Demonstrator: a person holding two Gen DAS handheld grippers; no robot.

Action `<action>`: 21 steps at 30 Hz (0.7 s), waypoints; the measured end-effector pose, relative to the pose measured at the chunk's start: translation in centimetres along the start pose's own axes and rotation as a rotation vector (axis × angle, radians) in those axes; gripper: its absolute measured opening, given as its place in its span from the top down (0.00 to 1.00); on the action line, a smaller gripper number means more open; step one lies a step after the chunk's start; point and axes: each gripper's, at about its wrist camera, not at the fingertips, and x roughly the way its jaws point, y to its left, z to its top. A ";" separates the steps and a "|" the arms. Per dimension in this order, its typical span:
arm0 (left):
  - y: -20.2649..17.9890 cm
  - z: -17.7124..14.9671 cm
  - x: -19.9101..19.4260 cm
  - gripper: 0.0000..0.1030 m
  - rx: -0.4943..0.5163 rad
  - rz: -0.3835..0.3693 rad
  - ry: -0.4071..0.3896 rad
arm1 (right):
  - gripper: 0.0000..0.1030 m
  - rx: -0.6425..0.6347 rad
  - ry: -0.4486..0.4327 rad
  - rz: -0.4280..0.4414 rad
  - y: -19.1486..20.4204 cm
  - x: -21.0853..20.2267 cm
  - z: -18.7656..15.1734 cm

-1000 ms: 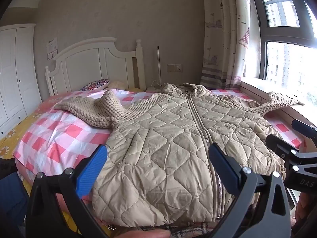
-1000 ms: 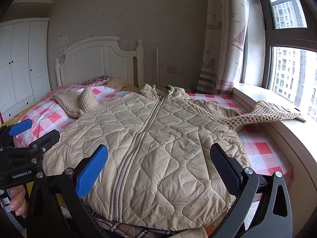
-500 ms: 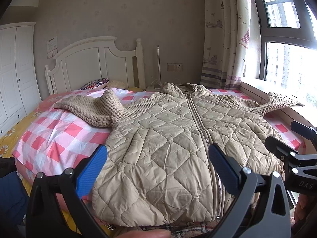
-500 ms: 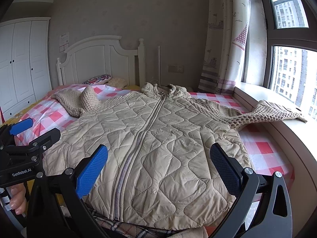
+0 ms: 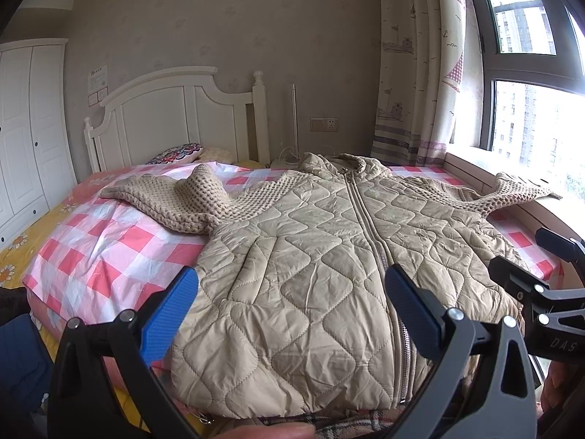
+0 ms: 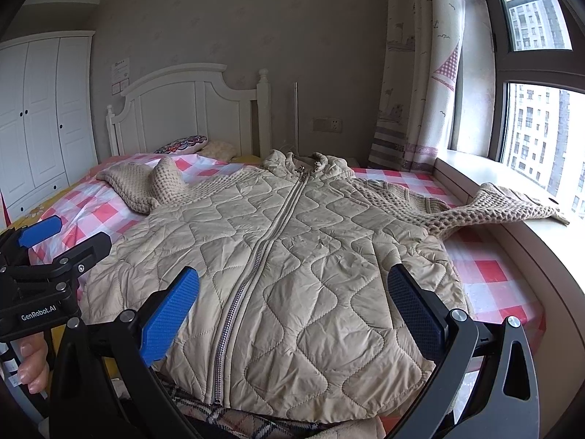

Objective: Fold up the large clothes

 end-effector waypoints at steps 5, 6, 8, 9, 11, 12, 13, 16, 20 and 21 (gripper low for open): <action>0.0 -0.1 0.0 0.02 0.000 0.001 -0.001 | 0.04 0.002 0.003 0.004 0.0 0.1 -0.1; 0.0 0.0 0.0 0.02 -0.001 0.001 0.000 | 0.04 0.002 0.003 0.004 0.0 0.0 -0.1; 0.1 -0.1 0.0 0.02 -0.002 0.000 0.001 | 0.04 0.002 0.004 0.004 0.0 0.1 -0.1; 0.1 -0.1 0.0 0.02 -0.002 0.001 0.001 | 0.04 0.002 0.003 0.004 0.0 0.0 -0.1; 0.1 -0.1 -0.1 0.02 -0.003 0.002 0.001 | 0.04 0.002 0.004 0.004 0.0 0.1 -0.1; 0.1 -0.1 -0.1 0.02 -0.003 0.002 0.001 | 0.04 0.001 0.004 0.004 0.0 0.1 -0.1; 0.1 -0.1 -0.1 0.02 -0.003 0.002 0.001 | 0.04 0.002 0.004 0.004 0.0 0.1 -0.1; 0.1 -0.1 -0.1 0.02 -0.003 0.001 0.001 | 0.04 0.002 0.003 0.004 0.0 0.1 -0.1; 0.2 -0.1 -0.1 0.02 -0.004 0.001 0.001 | 0.04 0.002 0.005 0.005 0.1 0.1 -0.1; 0.2 -0.1 0.0 0.02 -0.003 0.000 0.001 | 0.04 0.001 0.005 0.006 0.1 0.1 -0.1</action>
